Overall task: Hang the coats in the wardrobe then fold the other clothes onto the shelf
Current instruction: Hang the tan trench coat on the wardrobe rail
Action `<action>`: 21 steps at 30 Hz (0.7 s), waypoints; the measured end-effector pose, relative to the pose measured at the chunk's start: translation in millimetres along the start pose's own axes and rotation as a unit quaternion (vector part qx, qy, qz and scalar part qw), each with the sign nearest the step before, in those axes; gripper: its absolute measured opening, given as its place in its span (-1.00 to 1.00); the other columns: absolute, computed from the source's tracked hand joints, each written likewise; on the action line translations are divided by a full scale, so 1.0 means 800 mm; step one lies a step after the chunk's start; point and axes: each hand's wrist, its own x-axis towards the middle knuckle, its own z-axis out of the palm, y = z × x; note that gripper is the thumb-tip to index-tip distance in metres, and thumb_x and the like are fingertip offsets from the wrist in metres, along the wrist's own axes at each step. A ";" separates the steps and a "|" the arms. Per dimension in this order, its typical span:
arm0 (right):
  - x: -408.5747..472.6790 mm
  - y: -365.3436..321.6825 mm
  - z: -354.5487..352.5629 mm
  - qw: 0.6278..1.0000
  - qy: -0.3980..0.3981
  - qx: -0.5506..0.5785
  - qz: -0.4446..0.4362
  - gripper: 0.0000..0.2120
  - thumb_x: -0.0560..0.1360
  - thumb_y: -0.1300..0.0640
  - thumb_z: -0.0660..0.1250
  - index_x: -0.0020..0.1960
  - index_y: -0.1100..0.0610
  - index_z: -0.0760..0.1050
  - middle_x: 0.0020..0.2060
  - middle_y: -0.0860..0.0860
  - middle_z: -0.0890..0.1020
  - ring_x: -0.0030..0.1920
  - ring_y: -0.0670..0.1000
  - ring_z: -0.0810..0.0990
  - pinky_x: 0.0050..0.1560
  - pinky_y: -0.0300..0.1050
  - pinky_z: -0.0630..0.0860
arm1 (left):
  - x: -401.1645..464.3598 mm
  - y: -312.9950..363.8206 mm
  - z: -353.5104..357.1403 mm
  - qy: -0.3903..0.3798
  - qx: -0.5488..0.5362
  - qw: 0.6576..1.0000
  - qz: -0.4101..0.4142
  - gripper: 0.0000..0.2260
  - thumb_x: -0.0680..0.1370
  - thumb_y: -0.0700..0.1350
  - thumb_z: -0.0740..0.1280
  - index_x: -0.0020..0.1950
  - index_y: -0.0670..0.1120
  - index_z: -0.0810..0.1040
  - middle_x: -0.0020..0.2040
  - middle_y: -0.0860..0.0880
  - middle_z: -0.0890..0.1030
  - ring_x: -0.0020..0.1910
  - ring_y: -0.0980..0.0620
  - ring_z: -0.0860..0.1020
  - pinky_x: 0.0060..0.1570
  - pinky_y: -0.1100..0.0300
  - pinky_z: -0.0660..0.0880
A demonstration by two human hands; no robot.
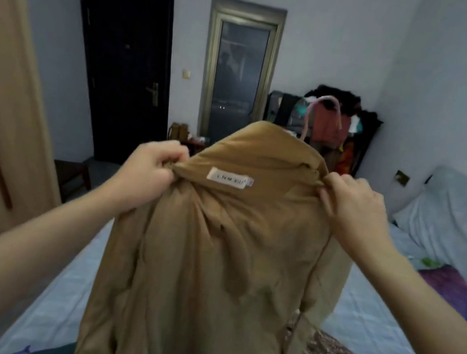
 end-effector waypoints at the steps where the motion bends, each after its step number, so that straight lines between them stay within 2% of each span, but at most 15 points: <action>1: 0.011 0.000 -0.018 1.000 0.006 -0.008 -0.002 -0.77 0.60 -0.03 0.16 -0.01 0.13 0.44 -0.15 0.09 0.54 -0.14 0.21 0.52 -0.28 0.04 0.40 | 0.014 0.016 -0.017 -0.001 0.024 1.000 0.011 -0.78 0.38 -0.47 0.25 -0.33 -0.16 0.46 -0.30 -0.06 0.48 -0.29 0.14 0.43 -0.25 0.24 0.32; 3: 0.032 -0.008 -0.048 1.000 0.005 -0.004 0.008 -0.76 0.64 -0.03 0.10 -0.04 0.13 0.38 -0.15 0.09 0.51 -0.17 0.22 0.53 -0.35 0.00 0.36 | 0.043 0.039 -0.050 -0.012 0.086 0.996 0.029 -0.78 0.38 -0.47 0.23 -0.33 -0.18 0.45 -0.26 -0.09 0.46 -0.27 0.11 0.44 -0.23 0.23 0.32; 5: 0.054 -0.022 -0.075 0.999 0.035 0.005 0.021 -0.77 0.66 0.02 0.06 -0.05 0.14 0.34 -0.14 0.10 0.50 -0.21 0.24 0.54 -0.37 -0.04 0.28 | 0.067 0.054 -0.081 -0.029 0.174 0.984 0.035 -0.82 0.40 -0.39 0.26 -0.28 -0.13 0.47 -0.18 -0.07 0.43 -0.20 0.02 0.46 -0.18 0.13 0.39; 7: 0.077 -0.039 -0.100 0.996 0.082 -0.006 0.020 -0.84 0.65 0.15 0.06 -0.04 0.18 0.35 -0.13 0.14 0.51 -0.24 0.26 0.57 -0.42 -0.10 0.19 | 0.077 0.069 -0.109 -0.045 0.276 0.959 0.040 -0.93 0.40 -0.21 0.29 -0.18 -0.06 0.51 -0.09 0.00 0.41 -0.13 -0.02 0.46 -0.13 0.02 0.44; 9: 0.093 -0.058 -0.118 0.993 0.110 -0.030 -0.003 -0.88 0.61 0.25 0.08 -0.02 0.20 0.38 -0.14 0.15 0.52 -0.28 0.24 0.59 -0.46 -0.20 0.06 | 0.075 0.084 -0.133 -0.071 0.380 0.921 0.052 -0.76 0.40 0.03 0.24 -0.01 -0.02 0.54 0.02 0.05 0.42 -0.02 0.00 0.42 -0.01 0.02 0.39; 10: 0.098 -0.068 -0.125 0.993 0.114 -0.040 -0.015 -0.88 0.60 0.26 0.08 -0.02 0.21 0.39 -0.16 0.15 0.53 -0.29 0.23 0.60 -0.46 -0.23 0.04 | 0.072 0.090 -0.144 -0.087 0.402 0.910 0.056 -0.68 0.42 0.10 0.19 0.06 -0.01 0.55 0.08 0.05 0.43 0.03 0.01 0.40 0.04 0.03 0.34; 11: 0.100 -0.076 -0.130 0.992 0.114 -0.048 -0.028 -0.87 0.59 0.25 0.08 -0.01 0.21 0.40 -0.18 0.15 0.53 -0.30 0.21 0.60 -0.46 -0.23 0.08 | 0.066 0.096 -0.154 -0.109 0.381 0.917 0.050 -0.69 0.45 0.11 0.16 0.06 0.01 0.54 0.09 0.07 0.44 0.04 0.03 0.41 0.06 0.04 0.35; 13: 0.102 -0.089 -0.132 0.990 0.115 -0.063 -0.052 -0.86 0.59 0.21 0.09 0.03 0.19 0.41 -0.17 0.12 0.53 -0.29 0.17 0.61 -0.46 -0.19 0.15 | 0.050 0.104 -0.174 -0.136 0.296 0.945 0.046 -0.86 0.54 0.02 0.19 -0.13 0.08 0.51 -0.08 0.11 0.51 -0.09 0.08 0.50 -0.05 0.07 0.45; 14: 0.103 -0.093 -0.132 0.989 0.110 -0.069 -0.065 -0.86 0.60 0.20 0.10 0.05 0.18 0.41 -0.16 0.11 0.54 -0.27 0.16 0.61 -0.47 -0.19 0.14 | 0.044 0.104 -0.184 -0.123 0.300 0.944 0.060 -0.83 0.57 -0.03 0.23 -0.22 0.12 0.47 -0.20 0.13 0.51 -0.18 0.09 0.51 -0.17 0.11 0.45; 16: 0.104 -0.100 -0.128 0.986 0.087 -0.084 -0.116 -0.86 0.61 0.19 0.12 0.09 0.17 0.42 -0.13 0.07 0.55 -0.21 0.13 0.61 -0.51 -0.19 0.14 | 0.031 0.104 -0.204 -0.093 0.379 0.916 0.090 -0.79 0.58 -0.04 0.28 -0.26 0.10 0.44 -0.27 0.16 0.47 -0.23 0.08 0.51 -0.33 0.19 0.34; 18: 0.107 -0.106 -0.128 0.977 0.062 -0.107 -0.171 -0.85 0.62 0.17 0.12 0.12 0.13 0.42 -0.09 0.01 0.56 -0.15 0.06 0.61 -0.53 -0.16 0.23 | 0.023 0.106 -0.221 -0.039 0.471 0.871 0.133 -0.86 0.59 0.01 0.26 -0.15 0.04 0.49 -0.22 0.15 0.46 -0.18 0.03 0.54 -0.35 0.17 0.33; 21: 0.115 -0.123 -0.133 0.978 0.059 -0.099 -0.172 -0.91 0.61 0.19 0.15 0.08 0.11 0.40 -0.13 -0.02 0.56 -0.18 0.05 0.62 -0.52 -0.17 0.19 | 0.022 0.113 -0.244 0.048 0.534 0.828 0.161 -0.82 0.61 0.03 0.21 -0.07 -0.04 0.47 -0.15 0.04 0.54 -0.22 -0.12 0.58 -0.37 0.07 0.43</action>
